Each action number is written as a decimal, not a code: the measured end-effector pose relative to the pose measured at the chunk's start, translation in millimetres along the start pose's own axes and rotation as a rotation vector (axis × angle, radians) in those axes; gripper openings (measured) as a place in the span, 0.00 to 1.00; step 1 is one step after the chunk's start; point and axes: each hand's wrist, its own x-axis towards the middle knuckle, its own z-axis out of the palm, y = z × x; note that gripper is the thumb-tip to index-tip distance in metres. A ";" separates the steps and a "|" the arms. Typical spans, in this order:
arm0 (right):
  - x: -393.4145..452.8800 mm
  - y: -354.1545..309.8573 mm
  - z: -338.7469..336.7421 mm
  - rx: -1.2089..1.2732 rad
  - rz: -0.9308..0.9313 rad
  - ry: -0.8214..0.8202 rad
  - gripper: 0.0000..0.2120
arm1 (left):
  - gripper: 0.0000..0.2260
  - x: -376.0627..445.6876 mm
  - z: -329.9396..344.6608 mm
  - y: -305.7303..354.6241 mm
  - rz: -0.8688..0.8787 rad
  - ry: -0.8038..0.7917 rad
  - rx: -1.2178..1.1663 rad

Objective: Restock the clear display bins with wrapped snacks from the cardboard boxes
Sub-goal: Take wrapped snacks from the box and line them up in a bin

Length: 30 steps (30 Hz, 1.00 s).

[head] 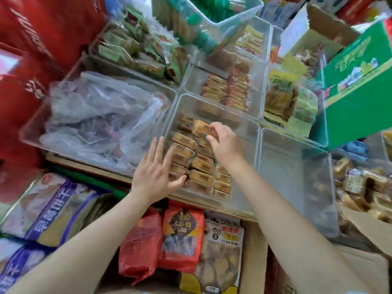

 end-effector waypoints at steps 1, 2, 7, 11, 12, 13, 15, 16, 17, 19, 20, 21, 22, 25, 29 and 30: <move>10.8 -6.1 10.0 -0.022 0.005 -0.020 0.16 | 0.42 0.1 1.9 0.0 0.009 0.037 0.003; 19.8 -10.8 21.0 -0.055 0.009 -0.051 0.17 | 0.42 0.3 3.6 -0.1 0.017 0.057 0.002; 38.3 -19.8 68.2 0.050 0.069 -0.176 0.18 | 0.41 0.8 8.5 -2.3 0.013 0.042 -0.024; 34.1 -19.0 80.0 0.038 0.068 -0.257 0.23 | 0.40 1.8 10.0 -1.7 0.007 0.033 -0.040; 30.4 -18.2 80.7 -0.027 0.056 -0.279 0.24 | 0.40 2.0 10.2 -1.4 0.009 0.038 -0.044; 26.2 -17.9 80.7 -0.109 0.045 -0.293 0.26 | 0.40 2.3 9.8 -1.4 0.011 0.039 -0.045; 18.5 -18.8 78.9 -0.241 0.019 -0.307 0.27 | 0.40 3.1 8.7 -1.4 0.010 0.029 -0.033; 15.3 -21.0 76.0 -0.260 0.009 -0.316 0.27 | 0.40 3.2 8.0 -1.7 0.005 0.021 -0.027; 12.1 -22.9 71.7 -0.253 -0.002 -0.330 0.27 | 0.40 2.8 7.5 -1.9 0.000 0.015 -0.021; 3.9 -22.8 59.4 -0.216 -0.033 -0.357 0.26 | 0.41 2.1 3.9 -0.7 -0.019 -0.025 -0.014; -1.9 -20.5 51.2 -0.192 -0.044 -0.359 0.25 | 0.42 2.6 0.8 0.2 -0.028 -0.056 -0.019; -9.0 -17.4 41.4 -0.145 -0.040 -0.351 0.23 | 0.43 2.8 -2.8 0.3 -0.035 -0.093 -0.026; -16.9 -14.3 30.2 -0.080 -0.026 -0.331 0.22 | 0.43 3.4 -7.7 0.3 -0.044 -0.135 -0.035; -52.7 0.3 -13.9 0.082 -0.013 -0.228 0.17 | 0.41 -1.0 -20.7 2.4 -0.051 -0.183 -0.041; -132.3 43.7 -83.0 0.180 0.001 -0.073 0.12 | 0.20 -32.0 -28.0 46.6 0.066 -0.019 -0.072; -154.2 58.5 -97.7 0.194 0.023 -0.024 0.11 | 0.19 -41.5 -30.5 70.3 0.090 -0.030 -0.122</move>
